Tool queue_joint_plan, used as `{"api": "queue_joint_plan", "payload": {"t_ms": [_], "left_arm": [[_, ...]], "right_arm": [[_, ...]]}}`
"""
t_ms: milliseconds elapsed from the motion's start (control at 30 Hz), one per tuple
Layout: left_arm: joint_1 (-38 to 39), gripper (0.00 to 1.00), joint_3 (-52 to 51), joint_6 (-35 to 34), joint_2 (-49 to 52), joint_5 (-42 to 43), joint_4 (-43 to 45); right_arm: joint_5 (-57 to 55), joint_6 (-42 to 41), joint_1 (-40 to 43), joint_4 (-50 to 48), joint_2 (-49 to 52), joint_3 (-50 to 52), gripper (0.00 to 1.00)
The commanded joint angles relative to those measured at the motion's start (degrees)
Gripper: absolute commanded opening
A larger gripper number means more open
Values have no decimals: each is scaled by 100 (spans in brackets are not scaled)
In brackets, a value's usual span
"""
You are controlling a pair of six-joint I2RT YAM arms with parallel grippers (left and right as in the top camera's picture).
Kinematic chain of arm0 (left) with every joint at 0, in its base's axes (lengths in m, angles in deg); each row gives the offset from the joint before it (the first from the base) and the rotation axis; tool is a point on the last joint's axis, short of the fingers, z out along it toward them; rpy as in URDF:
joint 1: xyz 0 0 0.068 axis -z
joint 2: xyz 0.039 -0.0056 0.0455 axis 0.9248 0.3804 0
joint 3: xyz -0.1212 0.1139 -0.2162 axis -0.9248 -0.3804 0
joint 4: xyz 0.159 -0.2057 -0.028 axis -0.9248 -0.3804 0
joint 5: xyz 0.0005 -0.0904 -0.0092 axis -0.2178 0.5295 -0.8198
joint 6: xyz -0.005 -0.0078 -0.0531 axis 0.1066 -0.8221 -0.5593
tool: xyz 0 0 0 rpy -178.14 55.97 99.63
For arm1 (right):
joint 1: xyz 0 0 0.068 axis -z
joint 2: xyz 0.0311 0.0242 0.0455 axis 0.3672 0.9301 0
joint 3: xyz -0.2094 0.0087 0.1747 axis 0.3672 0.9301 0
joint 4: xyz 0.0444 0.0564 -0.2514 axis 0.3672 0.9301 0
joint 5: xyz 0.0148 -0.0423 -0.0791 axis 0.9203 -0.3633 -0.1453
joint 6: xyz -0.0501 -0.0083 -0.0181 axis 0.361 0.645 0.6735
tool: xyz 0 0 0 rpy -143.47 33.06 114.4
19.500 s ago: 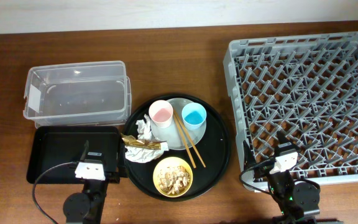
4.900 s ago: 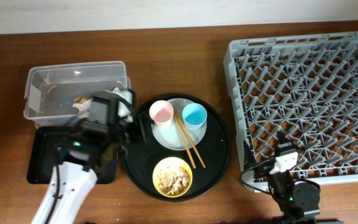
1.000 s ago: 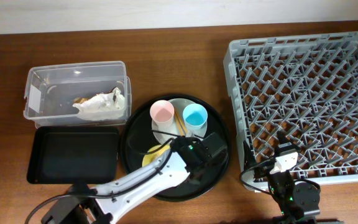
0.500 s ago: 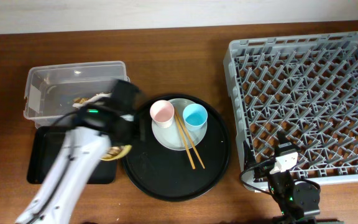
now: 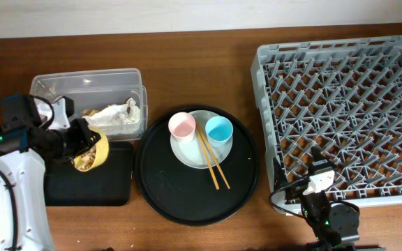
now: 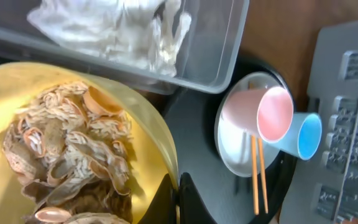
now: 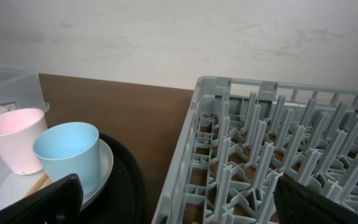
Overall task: Sort waste into correct bins and load items into the dishwasher rack
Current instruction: 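Carry the yellow bowl over the black tray and tip out the scraps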
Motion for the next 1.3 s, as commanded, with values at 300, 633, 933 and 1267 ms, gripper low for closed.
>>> {"api": "queue_joint_plan", "payload": {"t_ms": [300, 633, 933, 1267], "left_arm": [[-1215, 0, -1073, 656, -96, 2820, 1016], [-2953, 0, -2105, 1211, -96, 4450, 1497], [-3735, 0, -2490, 1211, -90, 4959, 1718], [-3838, 0, -2514, 1211, -90, 5578, 1720]], "right_arm": [[-9, -35, -35, 11, -33, 42, 99], [-9, -35, -33, 11, -33, 42, 99], [-9, -35, -33, 9, -33, 42, 99], [-9, -35, -35, 9, -33, 42, 99]]}}
